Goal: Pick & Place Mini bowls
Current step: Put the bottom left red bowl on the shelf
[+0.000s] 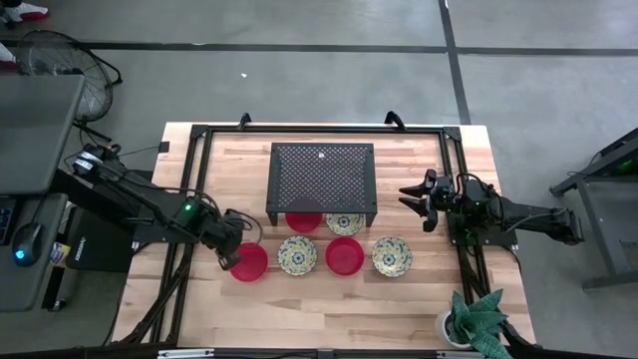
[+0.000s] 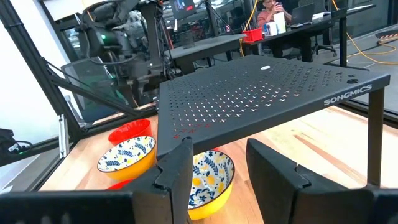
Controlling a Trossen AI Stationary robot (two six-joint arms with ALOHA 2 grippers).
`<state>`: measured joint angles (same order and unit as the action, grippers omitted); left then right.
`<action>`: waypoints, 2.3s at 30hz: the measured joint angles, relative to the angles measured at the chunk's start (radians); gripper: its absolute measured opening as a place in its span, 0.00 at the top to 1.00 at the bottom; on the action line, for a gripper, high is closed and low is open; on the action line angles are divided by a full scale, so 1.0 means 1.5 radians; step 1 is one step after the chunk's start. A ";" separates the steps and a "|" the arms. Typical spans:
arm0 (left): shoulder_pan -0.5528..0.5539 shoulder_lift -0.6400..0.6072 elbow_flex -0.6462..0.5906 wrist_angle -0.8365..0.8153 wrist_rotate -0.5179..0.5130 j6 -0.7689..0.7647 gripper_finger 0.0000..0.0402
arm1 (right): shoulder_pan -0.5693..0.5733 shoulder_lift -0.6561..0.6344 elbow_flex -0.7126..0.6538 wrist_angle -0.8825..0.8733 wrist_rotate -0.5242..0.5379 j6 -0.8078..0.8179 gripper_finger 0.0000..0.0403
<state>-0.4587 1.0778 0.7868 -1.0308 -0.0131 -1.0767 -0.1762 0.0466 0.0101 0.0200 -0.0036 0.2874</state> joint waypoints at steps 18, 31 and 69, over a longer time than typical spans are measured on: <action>0.000 0.106 -0.010 0.060 -0.036 0.089 0.69 | 0.000 0.000 0.000 0.001 0.000 0.000 0.66; 0.015 0.153 -0.010 0.061 -0.060 0.091 0.41 | 0.000 0.003 0.000 0.003 0.000 0.000 0.66; 0.046 0.178 -0.010 0.082 -0.009 0.176 0.98 | 0.000 0.004 0.000 0.004 0.000 0.000 0.66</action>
<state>-0.3904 1.3449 0.7719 -0.9085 -0.0265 -0.8121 -0.1761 0.0521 0.0101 0.0261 -0.0036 0.2874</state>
